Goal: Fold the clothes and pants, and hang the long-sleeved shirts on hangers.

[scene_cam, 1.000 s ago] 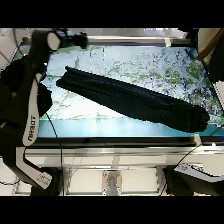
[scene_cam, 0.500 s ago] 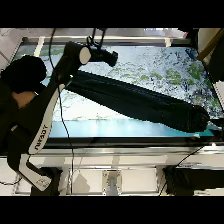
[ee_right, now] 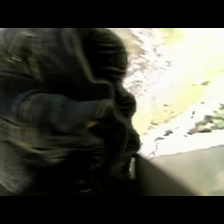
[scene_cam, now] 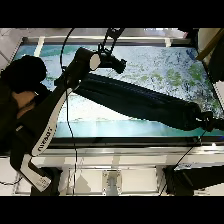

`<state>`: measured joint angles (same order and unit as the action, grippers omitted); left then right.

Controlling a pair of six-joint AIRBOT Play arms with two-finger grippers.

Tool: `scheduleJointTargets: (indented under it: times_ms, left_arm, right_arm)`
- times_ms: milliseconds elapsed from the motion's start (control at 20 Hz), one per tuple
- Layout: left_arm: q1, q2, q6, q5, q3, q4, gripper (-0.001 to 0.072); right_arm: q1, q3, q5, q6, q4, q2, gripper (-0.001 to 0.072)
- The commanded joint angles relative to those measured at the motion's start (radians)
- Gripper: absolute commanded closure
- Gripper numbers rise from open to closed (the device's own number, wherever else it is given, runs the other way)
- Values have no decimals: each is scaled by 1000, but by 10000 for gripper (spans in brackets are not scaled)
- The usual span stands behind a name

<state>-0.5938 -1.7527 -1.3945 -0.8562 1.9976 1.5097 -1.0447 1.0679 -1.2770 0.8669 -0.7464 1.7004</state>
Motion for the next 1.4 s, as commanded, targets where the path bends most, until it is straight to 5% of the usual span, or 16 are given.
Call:
scheduleJointTargets:
  times_ms: [0,50,150,400,600,950,1250,1350]
  left_arm:
    - [-3,-13,0,-28,0,0,87]
    - [-3,-24,-1,-44,0,0,231]
    - [-4,-48,-4,-68,0,-8,677]
    - [-23,-152,1,-70,0,-314,689]
    - [-84,-282,79,-69,0,-520,689]
    - [-125,-370,79,-73,16,-535,689]
    - [156,-172,-43,-279,19,-185,689]
    - [266,-106,-45,-332,19,-179,689]
  right_arm:
    - [48,31,-39,-5,11,3,613]
    - [49,38,-55,-3,17,2,655]
    - [47,64,-153,3,37,1,655]
    - [64,150,-419,16,270,-58,656]
    - [207,174,-398,99,316,-201,657]
    - [691,264,-117,323,294,-261,657]
    - [1085,264,339,444,246,-179,657]
    - [1195,264,475,475,246,-114,658]
